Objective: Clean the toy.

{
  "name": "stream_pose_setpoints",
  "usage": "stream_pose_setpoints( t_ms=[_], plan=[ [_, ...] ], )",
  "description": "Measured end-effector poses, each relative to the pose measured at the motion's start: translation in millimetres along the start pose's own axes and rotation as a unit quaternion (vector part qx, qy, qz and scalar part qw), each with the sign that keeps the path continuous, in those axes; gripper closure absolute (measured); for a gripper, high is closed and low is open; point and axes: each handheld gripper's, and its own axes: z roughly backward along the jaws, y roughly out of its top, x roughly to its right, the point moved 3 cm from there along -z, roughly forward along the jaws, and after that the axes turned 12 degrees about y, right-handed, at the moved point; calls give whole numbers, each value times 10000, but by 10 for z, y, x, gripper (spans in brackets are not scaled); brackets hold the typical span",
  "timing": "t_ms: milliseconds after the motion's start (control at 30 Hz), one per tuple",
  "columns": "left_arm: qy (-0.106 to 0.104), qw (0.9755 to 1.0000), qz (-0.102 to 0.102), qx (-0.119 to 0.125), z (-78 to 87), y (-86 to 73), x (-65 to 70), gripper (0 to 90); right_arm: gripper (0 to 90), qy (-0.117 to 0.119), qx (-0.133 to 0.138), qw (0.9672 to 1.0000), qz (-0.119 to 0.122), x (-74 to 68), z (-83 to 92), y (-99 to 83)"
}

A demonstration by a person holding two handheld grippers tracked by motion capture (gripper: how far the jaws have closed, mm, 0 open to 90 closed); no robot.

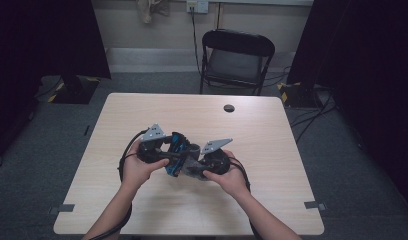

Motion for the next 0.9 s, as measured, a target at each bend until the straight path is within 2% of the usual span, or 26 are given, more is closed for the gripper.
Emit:
stream_pose_setpoints(
  t_ms=[100, 233, 433, 700, 800, 900],
  plan=[
    [34, 10000, 17, -19, 2, -13, -21, 255, 737, 28, -13, 10000, -18, 0, -24, -38],
    [39, 10000, 19, -23, 7, -14, -23, 255, 737, -55, -1, 10000, -72, 51, 9, -67],
    [-24, 10000, -6, -18, -1, -3, 18, 255, 736, -310, 215, 9991, -208, 175, 182, -58],
    [-100, 9999, -10, -112, -50, -40, 61, 255, 736, -631, 580, 9960, -259, 300, 463, 101],
    [-130, 9999, -14, -113, -59, -41, 79, 255, 736, -622, 764, 9946, -332, 326, 512, 145],
    [-136, 9998, -18, -136, -72, -47, 91, 255, 736, -516, 826, 9949, -259, 272, 483, 192]
  ],
)
